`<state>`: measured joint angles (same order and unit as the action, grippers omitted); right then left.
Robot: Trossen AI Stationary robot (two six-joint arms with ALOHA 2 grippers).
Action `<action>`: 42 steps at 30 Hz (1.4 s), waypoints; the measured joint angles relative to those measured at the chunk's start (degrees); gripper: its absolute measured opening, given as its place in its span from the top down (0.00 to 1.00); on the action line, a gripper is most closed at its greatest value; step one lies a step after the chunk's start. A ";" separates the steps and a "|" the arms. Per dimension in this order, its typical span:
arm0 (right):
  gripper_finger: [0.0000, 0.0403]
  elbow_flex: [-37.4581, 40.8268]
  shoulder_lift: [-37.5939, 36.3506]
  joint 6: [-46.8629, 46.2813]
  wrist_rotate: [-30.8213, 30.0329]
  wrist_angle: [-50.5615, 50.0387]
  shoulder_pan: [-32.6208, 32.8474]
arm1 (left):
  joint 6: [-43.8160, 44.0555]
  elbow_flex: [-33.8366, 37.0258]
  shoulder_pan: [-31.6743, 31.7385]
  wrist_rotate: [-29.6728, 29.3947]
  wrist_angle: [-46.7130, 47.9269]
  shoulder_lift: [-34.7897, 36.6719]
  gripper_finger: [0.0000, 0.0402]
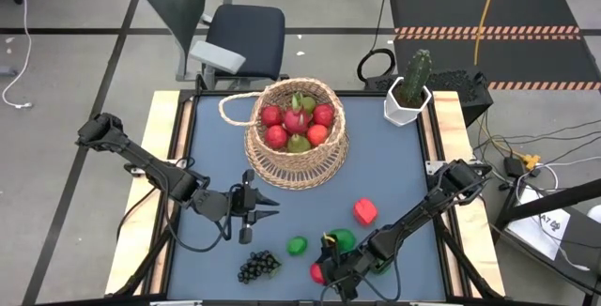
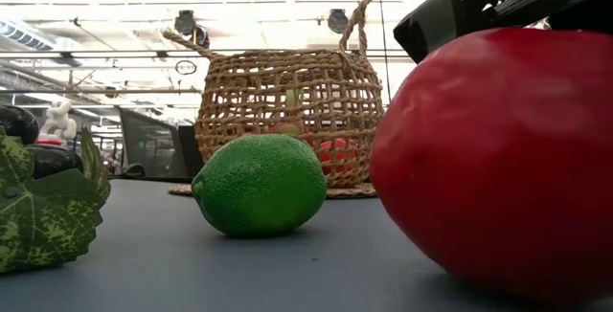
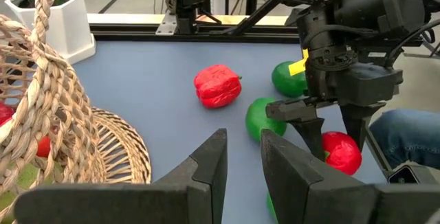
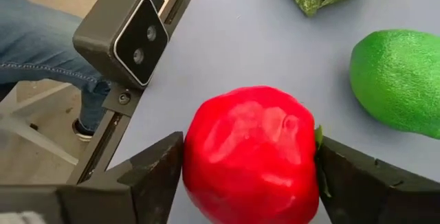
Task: Build produce basket
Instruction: Put the tomato into the basket
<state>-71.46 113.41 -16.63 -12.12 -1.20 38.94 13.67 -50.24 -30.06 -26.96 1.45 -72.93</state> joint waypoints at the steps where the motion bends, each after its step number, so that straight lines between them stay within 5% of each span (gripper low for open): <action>1: 0.30 0.00 -0.16 0.13 0.08 -0.05 0.00 | 0.02 0.00 -0.02 0.00 0.00 0.00 0.78; 11: 0.32 0.00 -5.13 4.33 0.02 0.11 0.00 | 0.04 0.00 0.00 0.00 0.00 0.00 0.78; 31: 0.31 0.00 -21.82 37.69 -9.09 -0.98 0.13 | 0.06 0.00 -0.01 0.01 -0.02 0.00 0.78; 42: 0.31 -0.02 -24.11 43.40 -9.01 -6.11 1.41 | -0.48 0.00 -0.02 0.00 -0.04 0.00 0.78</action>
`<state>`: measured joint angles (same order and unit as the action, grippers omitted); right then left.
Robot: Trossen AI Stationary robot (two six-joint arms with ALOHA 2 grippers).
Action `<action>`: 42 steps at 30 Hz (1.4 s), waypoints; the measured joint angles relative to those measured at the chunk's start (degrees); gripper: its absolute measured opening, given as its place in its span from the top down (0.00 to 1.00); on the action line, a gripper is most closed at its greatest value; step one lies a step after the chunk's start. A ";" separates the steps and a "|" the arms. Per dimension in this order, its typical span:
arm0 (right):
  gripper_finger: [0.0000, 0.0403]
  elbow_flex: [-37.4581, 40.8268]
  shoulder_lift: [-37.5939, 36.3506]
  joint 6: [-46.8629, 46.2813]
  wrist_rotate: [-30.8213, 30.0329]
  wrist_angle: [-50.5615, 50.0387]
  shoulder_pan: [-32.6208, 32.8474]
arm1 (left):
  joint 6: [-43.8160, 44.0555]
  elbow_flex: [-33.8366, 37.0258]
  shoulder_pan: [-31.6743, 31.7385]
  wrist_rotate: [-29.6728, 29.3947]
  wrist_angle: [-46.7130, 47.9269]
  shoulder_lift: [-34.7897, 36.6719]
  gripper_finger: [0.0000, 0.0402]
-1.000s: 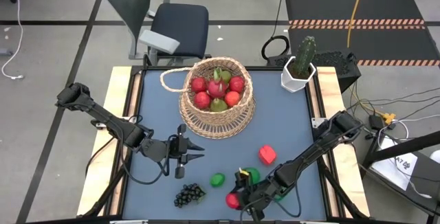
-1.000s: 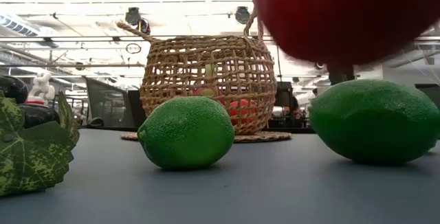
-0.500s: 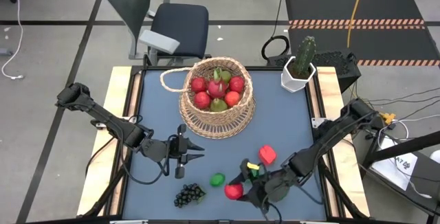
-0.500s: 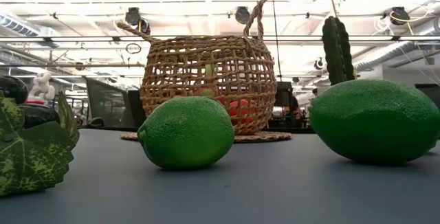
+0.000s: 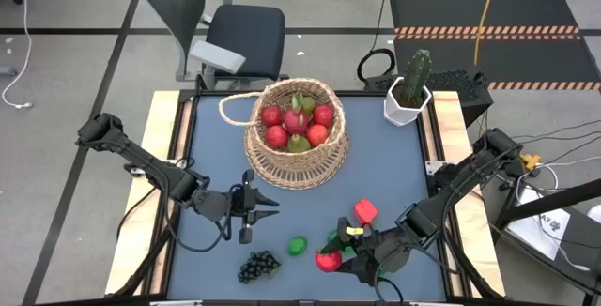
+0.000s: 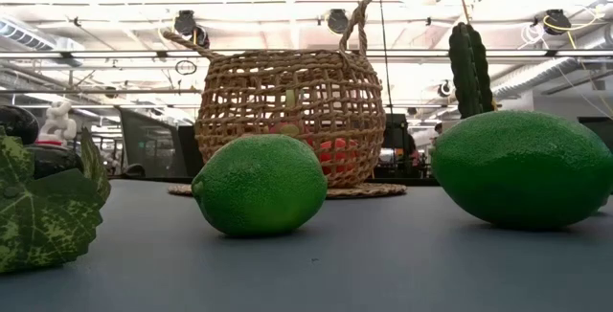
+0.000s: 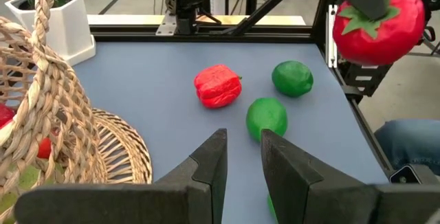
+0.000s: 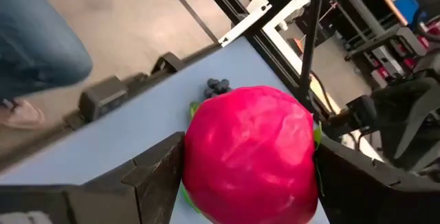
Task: Build produce basket
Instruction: Put the tomato into the basket
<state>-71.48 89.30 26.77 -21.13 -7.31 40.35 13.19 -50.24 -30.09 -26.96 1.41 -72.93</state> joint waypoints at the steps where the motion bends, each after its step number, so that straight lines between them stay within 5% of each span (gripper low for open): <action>1: 0.31 0.00 -0.03 -1.10 0.03 -0.19 0.01 | 0.01 0.00 0.01 0.00 0.00 0.00 0.78; 31: 0.31 0.02 -0.04 -8.08 0.30 3.05 -0.01 | 2.01 0.00 0.01 -0.01 0.02 -0.01 0.78; 42: 0.31 1.22 -0.07 -7.96 0.42 11.94 -1.02 | 2.08 0.00 0.02 -0.02 0.02 -0.02 0.78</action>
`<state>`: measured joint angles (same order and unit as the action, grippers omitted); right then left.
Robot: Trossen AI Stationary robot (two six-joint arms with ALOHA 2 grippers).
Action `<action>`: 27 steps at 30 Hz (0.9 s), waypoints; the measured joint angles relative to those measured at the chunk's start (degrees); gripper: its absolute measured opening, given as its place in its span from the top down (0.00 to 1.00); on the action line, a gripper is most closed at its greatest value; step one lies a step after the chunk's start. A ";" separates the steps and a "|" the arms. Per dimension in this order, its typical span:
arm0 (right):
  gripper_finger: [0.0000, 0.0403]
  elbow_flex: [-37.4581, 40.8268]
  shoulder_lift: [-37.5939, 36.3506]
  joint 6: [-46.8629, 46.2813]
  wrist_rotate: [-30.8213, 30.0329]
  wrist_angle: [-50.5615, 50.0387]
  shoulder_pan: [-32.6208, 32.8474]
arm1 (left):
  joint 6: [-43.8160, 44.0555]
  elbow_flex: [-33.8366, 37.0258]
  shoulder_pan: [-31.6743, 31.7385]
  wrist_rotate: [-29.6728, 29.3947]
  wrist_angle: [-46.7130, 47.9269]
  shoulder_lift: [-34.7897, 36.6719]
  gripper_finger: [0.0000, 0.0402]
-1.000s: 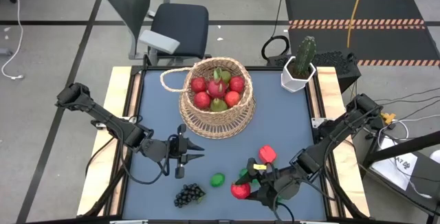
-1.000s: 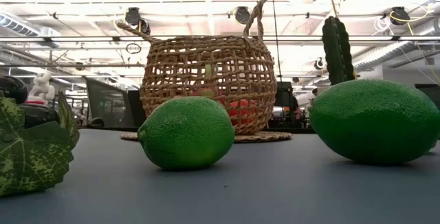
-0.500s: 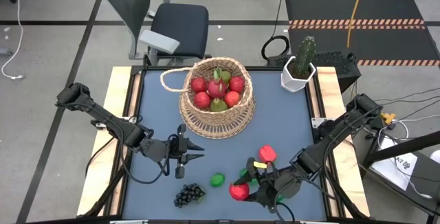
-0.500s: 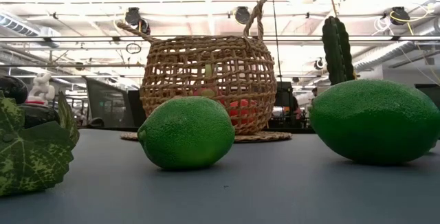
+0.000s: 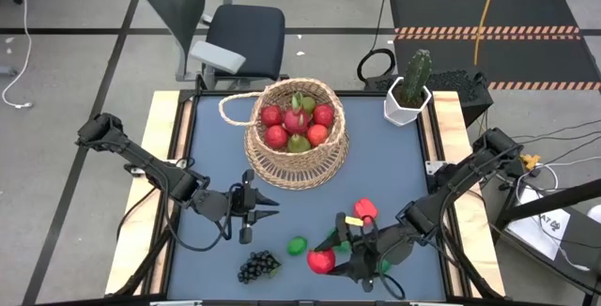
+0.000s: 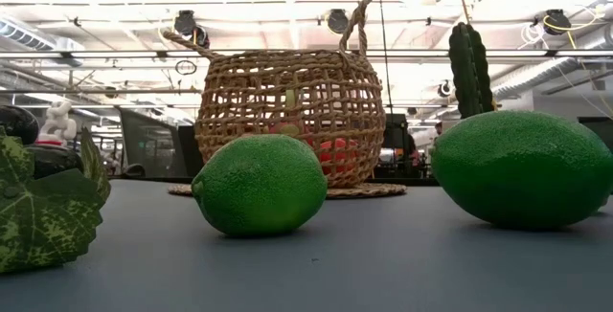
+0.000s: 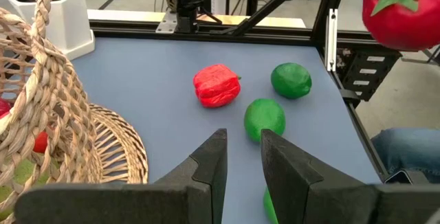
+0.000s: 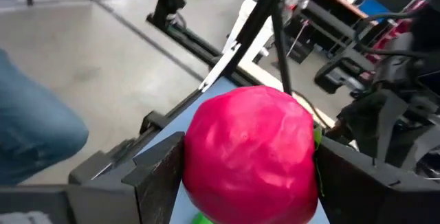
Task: Build produce basket
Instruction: Put the tomato into the basket
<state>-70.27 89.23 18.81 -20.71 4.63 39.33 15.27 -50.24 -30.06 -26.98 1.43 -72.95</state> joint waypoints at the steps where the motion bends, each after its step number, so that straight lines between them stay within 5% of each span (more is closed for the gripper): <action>1: 0.31 1.01 0.00 0.16 -0.01 2.14 -0.26 | 0.04 0.00 0.00 0.02 0.00 0.00 0.78; 19: 0.31 23.47 0.04 21.05 -9.52 56.36 -1.77 | 0.24 0.00 -0.02 0.02 0.06 0.00 0.78; 27: 0.31 25.43 0.04 22.55 -9.53 60.69 -1.77 | -0.13 0.00 -0.01 0.02 0.07 -0.01 0.78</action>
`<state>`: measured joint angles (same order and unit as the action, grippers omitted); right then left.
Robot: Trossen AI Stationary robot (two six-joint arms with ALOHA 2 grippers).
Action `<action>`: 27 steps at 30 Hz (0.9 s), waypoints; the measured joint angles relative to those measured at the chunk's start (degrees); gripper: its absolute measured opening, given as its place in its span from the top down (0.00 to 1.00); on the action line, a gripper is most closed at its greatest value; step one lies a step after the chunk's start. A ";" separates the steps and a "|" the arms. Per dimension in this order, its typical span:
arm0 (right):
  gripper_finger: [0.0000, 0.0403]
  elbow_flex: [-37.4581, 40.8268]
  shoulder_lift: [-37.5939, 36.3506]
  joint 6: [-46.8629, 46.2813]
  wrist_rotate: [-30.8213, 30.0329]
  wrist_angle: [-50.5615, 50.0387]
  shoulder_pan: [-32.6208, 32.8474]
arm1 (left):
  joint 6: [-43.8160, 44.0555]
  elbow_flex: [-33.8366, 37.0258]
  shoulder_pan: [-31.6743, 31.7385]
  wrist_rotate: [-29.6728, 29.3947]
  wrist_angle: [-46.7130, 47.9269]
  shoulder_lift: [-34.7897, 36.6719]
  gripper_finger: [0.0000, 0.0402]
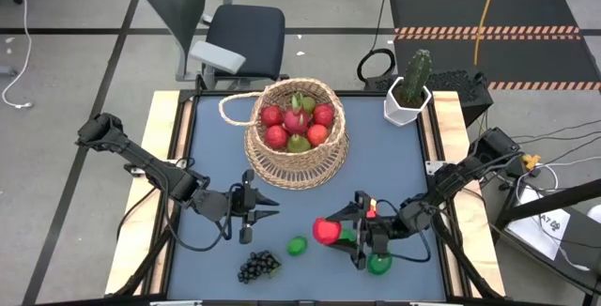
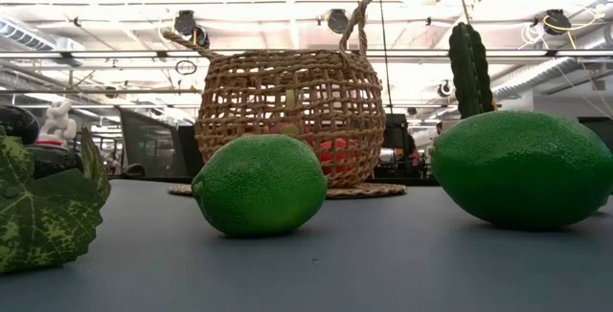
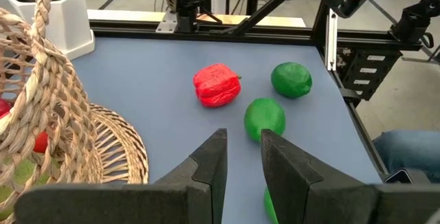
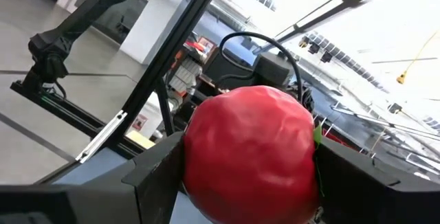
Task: Build produce basket
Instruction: Put the tomato into the basket
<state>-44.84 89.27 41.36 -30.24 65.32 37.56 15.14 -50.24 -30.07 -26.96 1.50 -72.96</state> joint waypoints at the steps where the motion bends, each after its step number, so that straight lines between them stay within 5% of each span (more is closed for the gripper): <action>1: 0.31 0.00 0.00 -0.01 0.00 0.00 0.00 | 0.00 0.00 0.01 0.00 0.00 0.01 0.78; 27: 0.31 0.00 0.00 1.67 0.00 -0.44 0.00 | 0.02 0.00 0.01 0.00 0.02 0.01 0.78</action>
<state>-44.84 89.27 43.03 -30.24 64.88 37.56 15.16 -50.24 -30.07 -26.96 1.52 -72.95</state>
